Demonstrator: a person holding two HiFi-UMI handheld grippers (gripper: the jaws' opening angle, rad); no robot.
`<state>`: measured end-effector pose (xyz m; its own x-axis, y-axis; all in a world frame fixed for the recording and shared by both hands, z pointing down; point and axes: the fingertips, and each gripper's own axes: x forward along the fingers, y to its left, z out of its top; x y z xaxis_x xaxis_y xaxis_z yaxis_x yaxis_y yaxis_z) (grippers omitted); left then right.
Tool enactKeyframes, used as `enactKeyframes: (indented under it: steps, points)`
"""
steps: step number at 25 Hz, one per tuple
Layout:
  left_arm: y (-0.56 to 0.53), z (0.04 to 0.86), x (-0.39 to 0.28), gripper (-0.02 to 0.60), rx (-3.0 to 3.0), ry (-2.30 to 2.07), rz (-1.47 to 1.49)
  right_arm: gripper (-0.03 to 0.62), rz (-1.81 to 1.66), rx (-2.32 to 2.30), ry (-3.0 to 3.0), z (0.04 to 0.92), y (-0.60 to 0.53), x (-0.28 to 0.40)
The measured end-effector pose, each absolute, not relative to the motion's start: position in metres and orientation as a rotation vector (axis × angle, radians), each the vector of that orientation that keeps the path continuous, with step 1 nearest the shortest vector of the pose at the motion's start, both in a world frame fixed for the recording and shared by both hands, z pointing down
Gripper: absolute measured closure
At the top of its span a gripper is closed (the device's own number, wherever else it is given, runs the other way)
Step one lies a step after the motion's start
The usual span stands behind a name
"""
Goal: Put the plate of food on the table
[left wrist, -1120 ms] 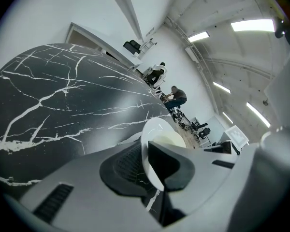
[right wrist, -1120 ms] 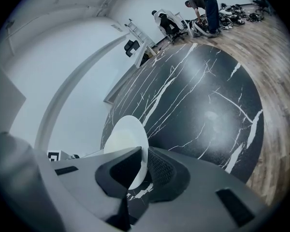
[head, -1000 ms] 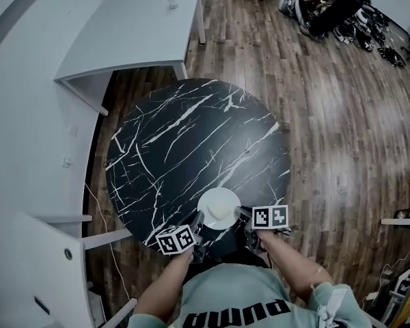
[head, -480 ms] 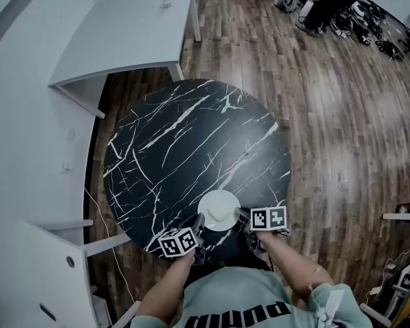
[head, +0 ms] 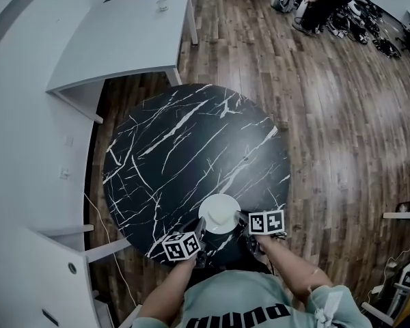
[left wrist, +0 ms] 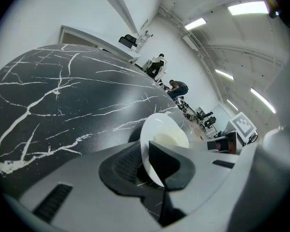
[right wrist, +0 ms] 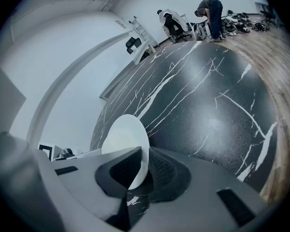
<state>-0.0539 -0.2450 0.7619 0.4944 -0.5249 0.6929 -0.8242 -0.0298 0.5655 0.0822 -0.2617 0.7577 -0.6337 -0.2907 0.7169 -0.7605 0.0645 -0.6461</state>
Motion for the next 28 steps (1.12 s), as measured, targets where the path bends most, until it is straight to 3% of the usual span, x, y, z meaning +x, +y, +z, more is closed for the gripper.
enactKeyframes:
  steps: [21, 28]
  points:
    - [-0.252, 0.773, -0.055, 0.518, 1.760, -1.189, 0.451, 0.551, 1.562, 1.096, -1.980, 0.771, -0.268, 0.082]
    - [-0.253, 0.768, -0.066, 0.459, 1.776, -1.202, 0.416, 0.536, 1.553, 1.158, -1.976, 0.765, -0.267, 0.089]
